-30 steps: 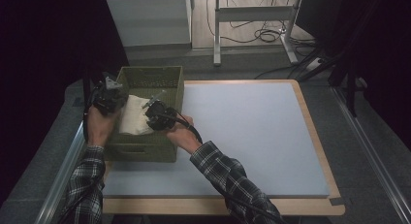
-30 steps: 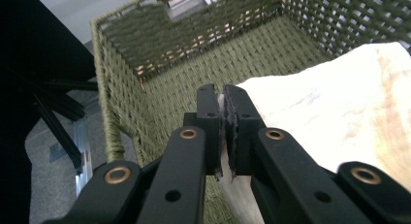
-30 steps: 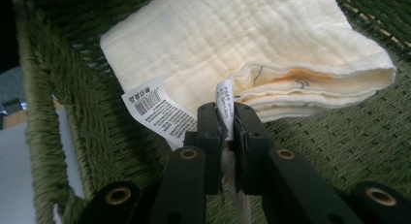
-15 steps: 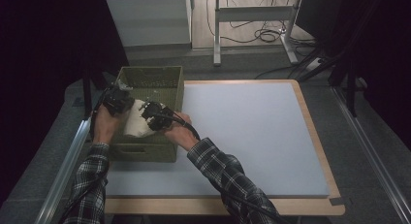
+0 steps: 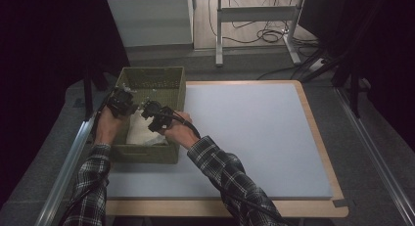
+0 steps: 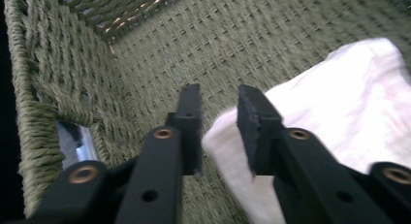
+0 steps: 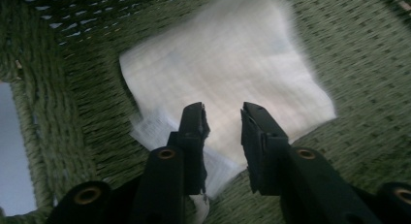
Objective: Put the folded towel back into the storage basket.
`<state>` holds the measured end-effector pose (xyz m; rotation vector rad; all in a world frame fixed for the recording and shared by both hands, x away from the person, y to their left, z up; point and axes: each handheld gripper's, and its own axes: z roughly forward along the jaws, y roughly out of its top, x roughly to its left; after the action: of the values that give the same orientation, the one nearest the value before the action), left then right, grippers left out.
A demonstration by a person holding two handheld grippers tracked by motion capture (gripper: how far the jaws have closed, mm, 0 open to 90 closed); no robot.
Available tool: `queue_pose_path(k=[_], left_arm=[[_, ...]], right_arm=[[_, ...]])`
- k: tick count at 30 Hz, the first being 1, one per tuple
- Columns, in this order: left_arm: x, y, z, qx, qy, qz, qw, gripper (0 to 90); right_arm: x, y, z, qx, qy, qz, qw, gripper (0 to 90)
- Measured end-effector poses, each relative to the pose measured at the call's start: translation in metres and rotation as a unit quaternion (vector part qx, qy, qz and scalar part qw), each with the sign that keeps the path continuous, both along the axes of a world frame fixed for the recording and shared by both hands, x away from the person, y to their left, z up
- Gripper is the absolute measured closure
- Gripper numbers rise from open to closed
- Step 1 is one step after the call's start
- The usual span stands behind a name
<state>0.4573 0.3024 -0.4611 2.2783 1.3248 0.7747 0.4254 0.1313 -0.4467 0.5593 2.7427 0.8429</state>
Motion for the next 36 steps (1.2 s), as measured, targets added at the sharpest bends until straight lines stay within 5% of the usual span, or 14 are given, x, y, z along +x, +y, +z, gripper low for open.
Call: queue_pose_path(k=[10,13,21,31,36], left_arm=[[-0.010,-0.001,0.012,-0.054,-0.019,0.008,0.9983,43.1],[-0.015,-0.003,0.016,-0.085,-0.026,0.009,0.9961,37.7],[-0.020,-0.009,0.020,-0.125,-0.029,0.000,0.9917,23.9],[-0.026,-0.031,0.025,-0.143,-0.037,-0.013,0.9890,12.9],[-0.030,-0.044,0.028,-0.174,-0.037,-0.024,0.9837,8.3]], right_arm=[[-0.002,-0.019,0.011,0.039,-0.010,-0.005,0.9992,59.6],[-0.005,-0.031,0.016,0.056,-0.014,-0.004,0.9983,51.7],[-0.010,-0.061,0.022,0.097,-0.017,-0.007,0.9951,34.0],[-0.009,-0.098,0.022,0.123,-0.007,-0.020,0.9921,23.0],[-0.011,-0.125,0.021,0.135,-0.004,-0.019,0.9907,17.4]])
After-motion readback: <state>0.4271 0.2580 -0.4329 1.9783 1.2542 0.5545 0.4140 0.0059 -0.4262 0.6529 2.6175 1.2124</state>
